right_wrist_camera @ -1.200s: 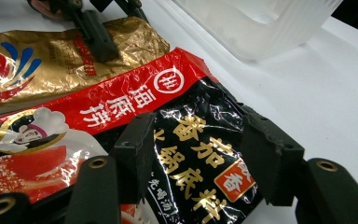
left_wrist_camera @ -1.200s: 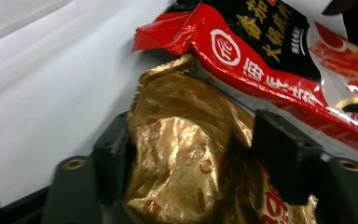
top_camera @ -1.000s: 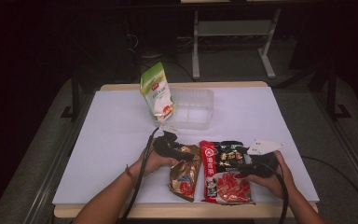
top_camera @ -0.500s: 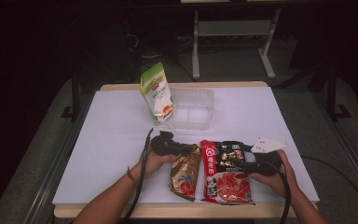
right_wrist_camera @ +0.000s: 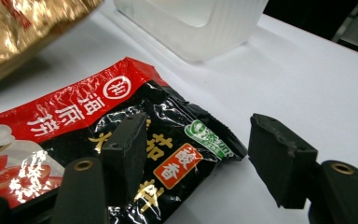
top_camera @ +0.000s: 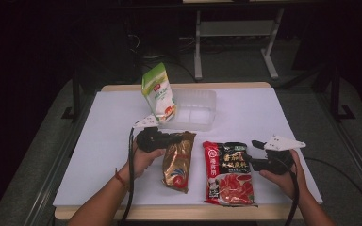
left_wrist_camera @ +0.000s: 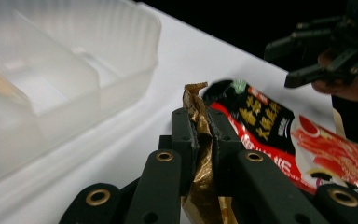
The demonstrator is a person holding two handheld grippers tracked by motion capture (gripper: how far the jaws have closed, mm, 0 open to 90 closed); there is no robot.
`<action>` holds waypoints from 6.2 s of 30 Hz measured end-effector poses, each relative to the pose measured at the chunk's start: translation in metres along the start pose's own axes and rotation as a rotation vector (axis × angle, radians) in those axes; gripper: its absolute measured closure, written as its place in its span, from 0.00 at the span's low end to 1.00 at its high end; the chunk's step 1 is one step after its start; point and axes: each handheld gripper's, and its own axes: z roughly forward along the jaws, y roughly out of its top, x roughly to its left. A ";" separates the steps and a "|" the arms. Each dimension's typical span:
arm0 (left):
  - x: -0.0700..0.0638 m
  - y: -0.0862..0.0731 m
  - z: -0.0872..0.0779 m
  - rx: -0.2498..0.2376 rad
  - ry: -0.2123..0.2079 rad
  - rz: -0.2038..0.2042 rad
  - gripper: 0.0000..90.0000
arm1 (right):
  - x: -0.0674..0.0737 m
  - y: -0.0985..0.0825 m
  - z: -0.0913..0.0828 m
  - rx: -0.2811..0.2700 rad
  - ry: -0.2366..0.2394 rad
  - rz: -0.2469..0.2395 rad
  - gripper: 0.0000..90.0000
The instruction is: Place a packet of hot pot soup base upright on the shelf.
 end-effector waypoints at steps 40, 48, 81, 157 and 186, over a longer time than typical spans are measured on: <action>0.003 0.058 -0.048 -0.371 0.295 -0.078 0.93 | -0.003 -0.003 0.002 0.013 0.004 0.017 0.39; 0.009 0.083 -0.028 -0.375 0.333 -0.084 0.93 | -0.004 -0.005 0.001 0.012 0.000 0.021 0.39; 0.059 0.120 0.057 -0.333 0.526 -0.052 0.93 | -0.001 -0.005 0.001 0.020 0.002 0.013 0.38; 0.029 0.044 0.026 -0.153 0.411 0.248 0.60 | -0.002 -0.011 0.002 0.056 -0.007 0.011 0.39; -0.013 -0.018 0.004 0.108 0.116 0.248 0.31 | 0.002 -0.023 0.016 0.193 0.173 0.123 0.29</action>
